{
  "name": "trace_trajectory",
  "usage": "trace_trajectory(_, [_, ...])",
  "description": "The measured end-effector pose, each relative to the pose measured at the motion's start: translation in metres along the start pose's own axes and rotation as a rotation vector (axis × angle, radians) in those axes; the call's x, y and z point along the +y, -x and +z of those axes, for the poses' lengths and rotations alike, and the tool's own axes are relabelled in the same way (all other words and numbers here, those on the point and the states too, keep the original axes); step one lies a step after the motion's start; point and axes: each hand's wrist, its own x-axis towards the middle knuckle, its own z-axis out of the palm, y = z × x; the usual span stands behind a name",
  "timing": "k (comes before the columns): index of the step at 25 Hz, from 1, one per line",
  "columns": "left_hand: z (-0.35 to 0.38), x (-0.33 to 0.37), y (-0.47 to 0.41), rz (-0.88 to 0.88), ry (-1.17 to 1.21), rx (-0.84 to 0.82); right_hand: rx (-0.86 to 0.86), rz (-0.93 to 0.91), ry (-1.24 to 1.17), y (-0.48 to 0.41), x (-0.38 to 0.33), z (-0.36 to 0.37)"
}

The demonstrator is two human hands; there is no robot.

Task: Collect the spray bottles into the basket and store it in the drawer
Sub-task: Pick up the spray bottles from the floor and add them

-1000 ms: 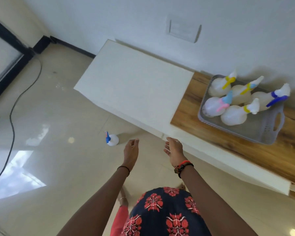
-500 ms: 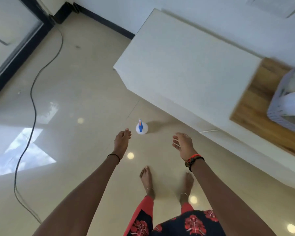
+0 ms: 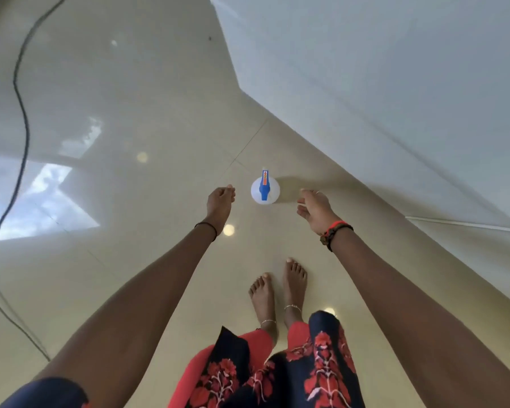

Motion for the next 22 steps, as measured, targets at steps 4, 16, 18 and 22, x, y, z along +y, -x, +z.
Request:
trace_trajectory(4, [0.037,-0.030,-0.076,-0.052,-0.004,-0.007,-0.081,0.023,0.114,-0.081,0.019,0.037])
trace_trajectory(16, [0.088,-0.060,-0.126,-0.147,0.073,-0.331,-0.190,0.072,0.097,-0.157,0.048,0.068])
trace_trajectory(18, [0.083,-0.053,-0.106,-0.183,0.116,-0.311,-0.177,0.066,0.086,-0.136,0.048,0.062])
trace_trajectory(22, [0.068,-0.024,-0.050,-0.170,0.081,-0.307,-0.177,0.065,0.105,-0.071,0.031,0.043])
